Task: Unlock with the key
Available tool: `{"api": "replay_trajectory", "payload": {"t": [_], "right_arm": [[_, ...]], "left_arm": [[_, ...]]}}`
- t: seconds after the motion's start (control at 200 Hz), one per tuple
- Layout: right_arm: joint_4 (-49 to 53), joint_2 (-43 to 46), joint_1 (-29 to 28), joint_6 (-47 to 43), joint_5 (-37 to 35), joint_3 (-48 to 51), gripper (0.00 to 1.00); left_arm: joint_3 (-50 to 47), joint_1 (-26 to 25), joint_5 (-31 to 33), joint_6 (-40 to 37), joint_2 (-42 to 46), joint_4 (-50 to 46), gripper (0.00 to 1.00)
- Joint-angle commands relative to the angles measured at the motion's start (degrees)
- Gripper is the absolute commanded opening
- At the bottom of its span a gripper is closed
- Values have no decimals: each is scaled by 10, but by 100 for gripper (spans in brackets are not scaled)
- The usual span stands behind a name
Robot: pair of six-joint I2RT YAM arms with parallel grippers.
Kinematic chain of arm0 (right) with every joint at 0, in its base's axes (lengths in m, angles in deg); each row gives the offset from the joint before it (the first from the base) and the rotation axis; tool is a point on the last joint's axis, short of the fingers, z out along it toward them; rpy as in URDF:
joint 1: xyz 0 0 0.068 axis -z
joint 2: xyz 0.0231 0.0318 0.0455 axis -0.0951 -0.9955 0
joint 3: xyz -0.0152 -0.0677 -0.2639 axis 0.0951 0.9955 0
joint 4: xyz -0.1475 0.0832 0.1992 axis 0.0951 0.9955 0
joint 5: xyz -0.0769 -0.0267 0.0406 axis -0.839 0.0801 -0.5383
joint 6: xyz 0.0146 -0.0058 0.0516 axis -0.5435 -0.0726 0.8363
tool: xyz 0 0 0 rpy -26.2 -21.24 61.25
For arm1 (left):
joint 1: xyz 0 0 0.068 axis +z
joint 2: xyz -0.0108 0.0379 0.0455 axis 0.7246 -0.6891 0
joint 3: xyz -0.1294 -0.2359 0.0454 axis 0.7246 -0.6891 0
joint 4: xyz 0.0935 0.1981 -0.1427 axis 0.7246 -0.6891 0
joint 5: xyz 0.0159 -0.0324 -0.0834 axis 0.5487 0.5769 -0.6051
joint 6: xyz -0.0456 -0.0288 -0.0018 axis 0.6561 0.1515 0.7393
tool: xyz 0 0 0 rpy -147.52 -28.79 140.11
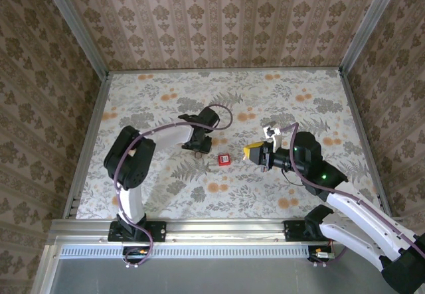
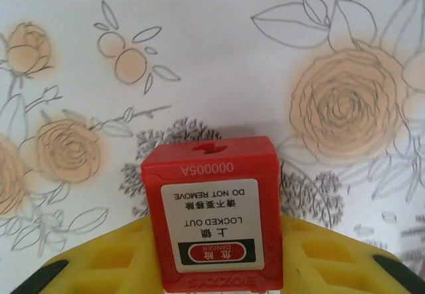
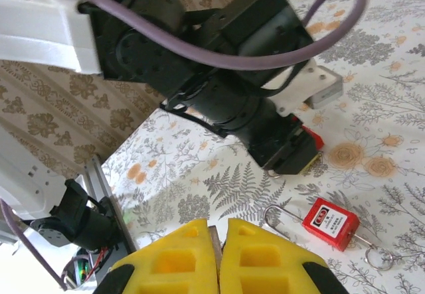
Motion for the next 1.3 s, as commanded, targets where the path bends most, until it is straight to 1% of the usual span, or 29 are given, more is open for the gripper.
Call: {"api": "replay_trajectory", "payload": {"t": [0.0,0.05,0.23,0.415,0.5,0.59,0.75,0.84,0.94,1.06,1.175,1.295], "right_arm": [[-10,4,2,23,-35,2,4],[-14,3,2,31,-46,3,4],[-43,3,0,71,-89,11,4],[-53,3,-25,85,-141,1,4],[-57,6,-44,81,-177,-6,3],[-53,3,-63,75,-212,-16,4],[-63,1,-90,82,-277,-21,4],[-72,3,-98,101,-306,-22,4],[-79,9,-104,112,-321,-26,4],[-76,7,-114,114,-330,-37,4],[-67,-2,-120,116,-325,-49,5],[-64,-17,-124,140,-319,-57,5]], "left_arm": [[-34,-4,20,-45,77,67,37],[-58,-8,21,-61,108,101,37],[-143,-40,61,-116,214,217,37],[-246,-110,107,-195,312,367,38],[-278,-142,132,-223,345,413,36],[-292,-177,163,-253,365,436,36],[-317,-230,180,-282,390,490,35],[-317,-261,198,-296,393,494,33],[-320,-294,221,-311,395,502,33],[-326,-319,230,-319,404,503,33],[-326,-331,238,-332,406,500,32],[-328,-334,235,-338,405,506,32]]}}
